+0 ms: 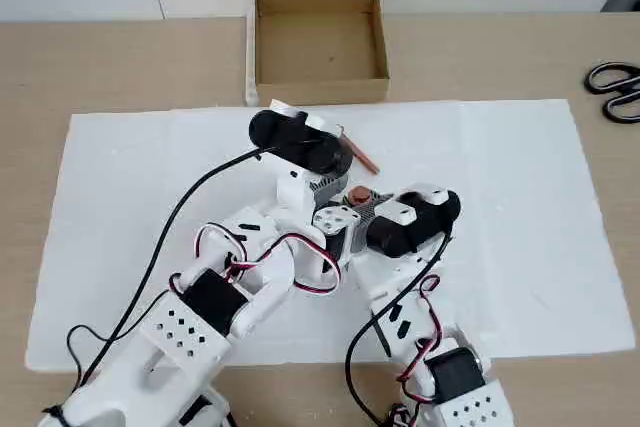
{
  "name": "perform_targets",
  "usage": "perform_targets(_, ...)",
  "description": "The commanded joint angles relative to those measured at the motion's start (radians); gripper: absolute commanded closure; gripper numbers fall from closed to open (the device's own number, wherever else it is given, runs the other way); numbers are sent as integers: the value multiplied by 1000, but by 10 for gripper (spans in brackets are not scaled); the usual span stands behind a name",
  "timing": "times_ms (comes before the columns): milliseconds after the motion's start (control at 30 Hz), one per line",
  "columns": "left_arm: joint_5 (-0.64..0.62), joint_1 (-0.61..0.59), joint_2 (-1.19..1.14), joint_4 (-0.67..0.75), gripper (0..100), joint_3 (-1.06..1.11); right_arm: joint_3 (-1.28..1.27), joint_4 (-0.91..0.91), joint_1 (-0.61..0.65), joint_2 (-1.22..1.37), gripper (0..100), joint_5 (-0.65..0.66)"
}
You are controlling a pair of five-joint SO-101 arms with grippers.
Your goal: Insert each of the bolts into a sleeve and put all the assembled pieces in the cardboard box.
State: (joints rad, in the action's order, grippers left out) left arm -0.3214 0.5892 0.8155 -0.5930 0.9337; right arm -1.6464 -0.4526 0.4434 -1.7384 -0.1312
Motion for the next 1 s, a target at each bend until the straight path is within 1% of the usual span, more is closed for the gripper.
perform_targets(0, -9, -66, 32, -2, 775, -51, 11, 12, -5, -25, 994, -6)
perform_targets(133, -9, -144, 32, -26, 775, -56, 11, 12, -7, -25, 994, -6)
perform_targets(300, -9, -209, 32, -143, 774, -124, 2, 12, -10, -28, 994, -6)
perform_targets(433, -8, -305, 32, -232, 773, -180, 5, 10, -12, -24, 995, -5)
perform_targets(500, -6, -356, 32, -308, 773, -220, 18, -10, -28, -24, 995, -3)
perform_targets(633, -6, -440, 31, -506, 773, -275, 110, -145, -117, -22, 995, 23)
perform_targets(733, -5, -497, 31, -615, 773, -283, 195, -188, -170, -21, 995, 69)
perform_targets(833, -5, -572, 31, -655, 773, -283, 284, -189, -196, 16, 995, 117)
perform_targets(967, -5, -664, 31, -664, 773, -283, 468, -183, -226, 225, 995, 153)
